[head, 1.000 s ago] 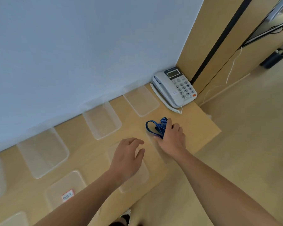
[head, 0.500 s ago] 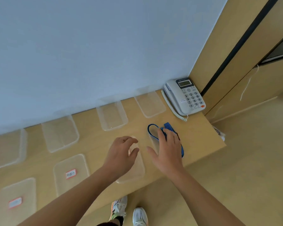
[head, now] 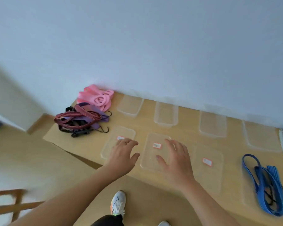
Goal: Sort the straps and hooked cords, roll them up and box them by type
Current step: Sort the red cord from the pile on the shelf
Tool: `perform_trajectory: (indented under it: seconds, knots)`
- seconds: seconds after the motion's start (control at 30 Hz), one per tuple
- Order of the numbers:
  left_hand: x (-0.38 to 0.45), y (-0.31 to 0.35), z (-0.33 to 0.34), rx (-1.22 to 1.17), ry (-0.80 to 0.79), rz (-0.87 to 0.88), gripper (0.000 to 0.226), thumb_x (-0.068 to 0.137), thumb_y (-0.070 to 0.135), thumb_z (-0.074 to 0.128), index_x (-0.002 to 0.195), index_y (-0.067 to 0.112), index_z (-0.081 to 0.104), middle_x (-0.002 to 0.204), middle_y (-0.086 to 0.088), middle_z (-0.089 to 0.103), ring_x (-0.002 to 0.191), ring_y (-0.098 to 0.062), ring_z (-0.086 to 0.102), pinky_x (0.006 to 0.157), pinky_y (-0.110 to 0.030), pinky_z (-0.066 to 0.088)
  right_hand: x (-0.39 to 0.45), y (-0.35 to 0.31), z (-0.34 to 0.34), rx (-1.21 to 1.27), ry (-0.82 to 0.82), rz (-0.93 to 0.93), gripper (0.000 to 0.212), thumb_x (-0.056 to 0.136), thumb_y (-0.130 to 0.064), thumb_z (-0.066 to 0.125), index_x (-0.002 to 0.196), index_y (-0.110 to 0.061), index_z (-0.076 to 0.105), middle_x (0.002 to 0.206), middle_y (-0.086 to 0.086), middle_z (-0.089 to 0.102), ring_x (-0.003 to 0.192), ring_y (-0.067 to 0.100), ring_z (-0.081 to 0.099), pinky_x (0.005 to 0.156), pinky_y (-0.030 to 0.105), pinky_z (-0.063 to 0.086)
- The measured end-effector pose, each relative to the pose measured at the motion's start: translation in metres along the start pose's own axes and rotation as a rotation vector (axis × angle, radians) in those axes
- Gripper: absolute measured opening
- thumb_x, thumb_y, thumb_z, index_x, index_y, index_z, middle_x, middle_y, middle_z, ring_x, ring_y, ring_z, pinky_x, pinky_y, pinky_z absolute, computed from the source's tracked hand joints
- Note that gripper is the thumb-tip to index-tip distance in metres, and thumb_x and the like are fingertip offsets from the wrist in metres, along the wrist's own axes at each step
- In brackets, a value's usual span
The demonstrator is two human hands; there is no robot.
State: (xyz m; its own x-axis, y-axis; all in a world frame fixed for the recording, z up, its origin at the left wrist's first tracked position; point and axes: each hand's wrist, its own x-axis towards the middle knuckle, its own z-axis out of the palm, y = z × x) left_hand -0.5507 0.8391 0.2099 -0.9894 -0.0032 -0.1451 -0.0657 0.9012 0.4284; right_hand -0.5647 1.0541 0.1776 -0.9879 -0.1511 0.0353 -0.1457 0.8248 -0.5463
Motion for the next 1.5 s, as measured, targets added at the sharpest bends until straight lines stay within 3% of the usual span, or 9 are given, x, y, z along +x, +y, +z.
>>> perform_trajectory:
  seconds: [0.3, 0.53, 0.73, 0.83, 0.97, 1.13, 1.27, 1.37, 1.5]
  knots:
    - [-0.011, -0.147, -0.064, -0.099, 0.164, -0.163, 0.046, 0.099, 0.037, 0.060, 0.143, 0.025, 0.052, 0.147, 0.004, 0.048, 0.140, -0.017, 0.037, 0.114, -0.029, 0.031, 0.062, -0.128, 0.083, -0.083, -0.120, -0.249, 0.062, 0.080, -0.039, 0.076, 0.134, -0.014, 0.057, 0.121, 0.006, 0.059, 0.113, 0.033, 0.052, 0.094, 0.043, 0.049]
    - [0.013, -0.256, -0.114, -0.173, 0.200, -0.199, 0.043, 0.097, 0.031, 0.065, 0.139, 0.023, 0.058, 0.141, 0.005, 0.054, 0.136, -0.017, 0.042, 0.109, -0.023, 0.030, 0.134, -0.241, 0.146, -0.108, -0.259, -0.289, 0.070, 0.087, -0.042, 0.072, 0.144, -0.012, 0.046, 0.133, 0.003, 0.053, 0.125, 0.027, 0.043, 0.104, 0.035, 0.038]
    - [0.040, -0.318, -0.136, -0.241, 0.190, -0.222, 0.037, 0.098, 0.031, 0.064, 0.134, 0.027, 0.062, 0.138, 0.010, 0.056, 0.135, -0.011, 0.042, 0.098, -0.015, 0.026, 0.197, -0.293, 0.185, -0.168, -0.313, -0.256, 0.058, 0.087, -0.039, 0.071, 0.133, -0.012, 0.050, 0.132, 0.005, 0.056, 0.119, 0.028, 0.051, 0.096, 0.037, 0.042]
    - [0.050, -0.331, -0.140, -0.296, 0.234, -0.248, 0.031, 0.097, 0.027, 0.066, 0.128, 0.026, 0.067, 0.130, 0.009, 0.059, 0.127, -0.012, 0.047, 0.097, -0.017, 0.028, 0.214, -0.305, 0.198, -0.248, -0.346, -0.203, 0.039, 0.088, -0.036, 0.069, 0.117, -0.016, 0.053, 0.120, 0.004, 0.062, 0.108, 0.030, 0.057, 0.084, 0.038, 0.046]
    - [0.057, -0.343, -0.140, -0.337, 0.360, -0.277, 0.023, 0.094, 0.020, 0.069, 0.116, 0.022, 0.071, 0.110, 0.008, 0.059, 0.108, -0.015, 0.054, 0.087, -0.024, 0.037, 0.220, -0.309, 0.203, -0.184, -0.267, -0.070, 0.016, 0.093, -0.022, 0.062, 0.106, -0.014, 0.057, 0.101, 0.008, 0.067, 0.094, 0.036, 0.062, 0.065, 0.035, 0.037]
    - [0.066, -0.347, -0.138, -0.380, 0.358, -0.282, 0.017, 0.090, 0.024, 0.072, 0.106, 0.028, 0.071, 0.098, 0.013, 0.058, 0.096, -0.011, 0.058, 0.077, -0.031, 0.049, 0.220, -0.324, 0.191, -0.032, -0.163, -0.071, 0.014, 0.096, -0.016, 0.059, 0.108, -0.008, 0.057, 0.097, 0.013, 0.067, 0.092, 0.039, 0.060, 0.066, 0.037, 0.033]
    - [0.071, -0.330, -0.141, -0.425, 0.305, -0.211, 0.013, 0.087, 0.024, 0.075, 0.100, 0.024, 0.072, 0.086, 0.014, 0.060, 0.078, 0.001, 0.056, 0.067, -0.007, 0.037, 0.228, -0.347, 0.166, 0.148, -0.104, -0.107, 0.017, 0.096, -0.010, 0.059, 0.111, -0.010, 0.064, 0.095, 0.004, 0.067, 0.090, 0.027, 0.058, 0.072, 0.033, 0.038]
    - [0.076, -0.315, -0.148, -0.450, 0.327, -0.225, 0.013, 0.087, 0.027, 0.075, 0.099, 0.026, 0.072, 0.088, 0.018, 0.058, 0.080, 0.001, 0.056, 0.067, -0.005, 0.036, 0.235, -0.359, 0.147, 0.279, -0.058, -0.121, 0.013, 0.095, -0.009, 0.061, 0.106, -0.013, 0.067, 0.075, -0.015, 0.060, 0.075, 0.014, 0.055, 0.068, 0.024, 0.034]
    - [0.083, -0.302, -0.162, -0.557, 0.349, -0.285, 0.012, 0.088, 0.033, 0.074, 0.097, 0.035, 0.066, 0.093, 0.019, 0.064, 0.088, 0.002, 0.060, 0.068, -0.009, 0.040, 0.246, -0.367, 0.121, 0.453, -0.127, -0.098, 0.022, 0.096, -0.013, 0.060, 0.090, -0.034, 0.065, 0.059, -0.023, 0.062, 0.058, 0.009, 0.059, 0.070, 0.034, 0.050]
